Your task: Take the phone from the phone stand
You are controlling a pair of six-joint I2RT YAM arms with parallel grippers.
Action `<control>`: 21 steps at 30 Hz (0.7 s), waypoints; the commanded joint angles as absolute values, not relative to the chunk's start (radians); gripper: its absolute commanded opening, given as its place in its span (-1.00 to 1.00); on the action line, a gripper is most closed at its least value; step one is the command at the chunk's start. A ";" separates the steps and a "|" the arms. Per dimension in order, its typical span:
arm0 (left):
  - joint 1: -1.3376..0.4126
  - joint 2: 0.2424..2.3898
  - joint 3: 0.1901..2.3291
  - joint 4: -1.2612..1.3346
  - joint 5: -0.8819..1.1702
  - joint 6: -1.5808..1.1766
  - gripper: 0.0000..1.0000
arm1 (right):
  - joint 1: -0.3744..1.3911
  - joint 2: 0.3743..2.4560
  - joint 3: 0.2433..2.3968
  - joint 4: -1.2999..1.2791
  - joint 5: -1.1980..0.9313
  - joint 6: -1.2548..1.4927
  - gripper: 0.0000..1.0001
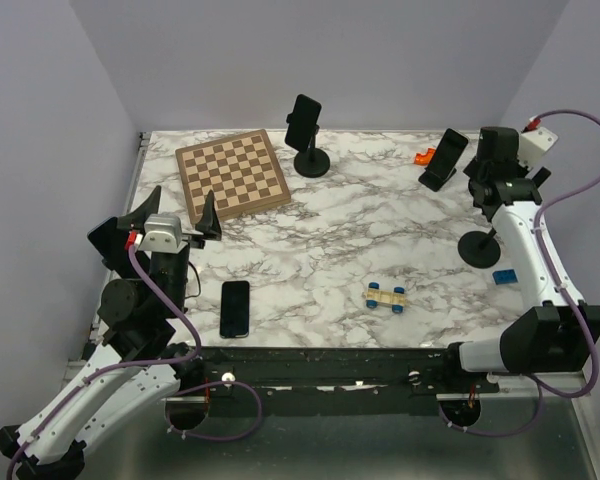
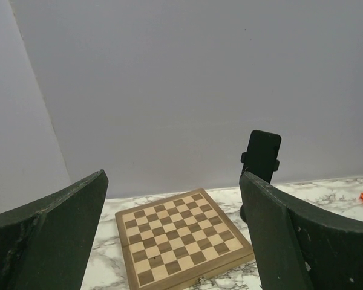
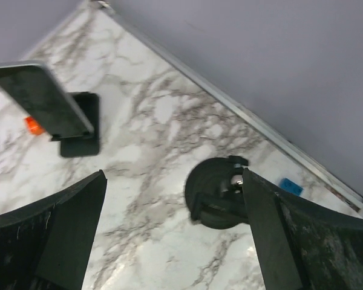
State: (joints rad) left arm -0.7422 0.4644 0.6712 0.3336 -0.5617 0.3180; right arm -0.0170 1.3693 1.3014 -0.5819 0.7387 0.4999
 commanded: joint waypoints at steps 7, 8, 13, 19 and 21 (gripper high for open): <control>-0.753 0.455 0.695 0.307 -0.555 0.292 0.96 | 0.095 1.608 1.518 -0.460 0.530 0.460 1.00; -0.756 0.457 0.696 0.305 -0.554 0.290 0.96 | 0.097 1.634 1.535 -0.453 0.508 0.466 1.00; -0.772 0.470 0.700 0.300 -0.552 0.293 0.96 | 0.097 1.772 1.610 -0.434 0.527 0.484 0.99; -0.793 0.478 0.706 0.283 -0.533 0.272 0.96 | 0.095 1.900 1.714 -0.436 0.549 0.460 1.00; -0.803 0.482 0.713 0.273 -0.532 0.269 0.96 | 0.095 1.928 1.731 -0.435 0.568 0.462 0.99</control>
State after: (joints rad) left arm -0.7822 0.4706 0.6777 0.2989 -0.5568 0.2893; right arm 0.0971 1.8854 1.6608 -0.4492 0.5346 0.4683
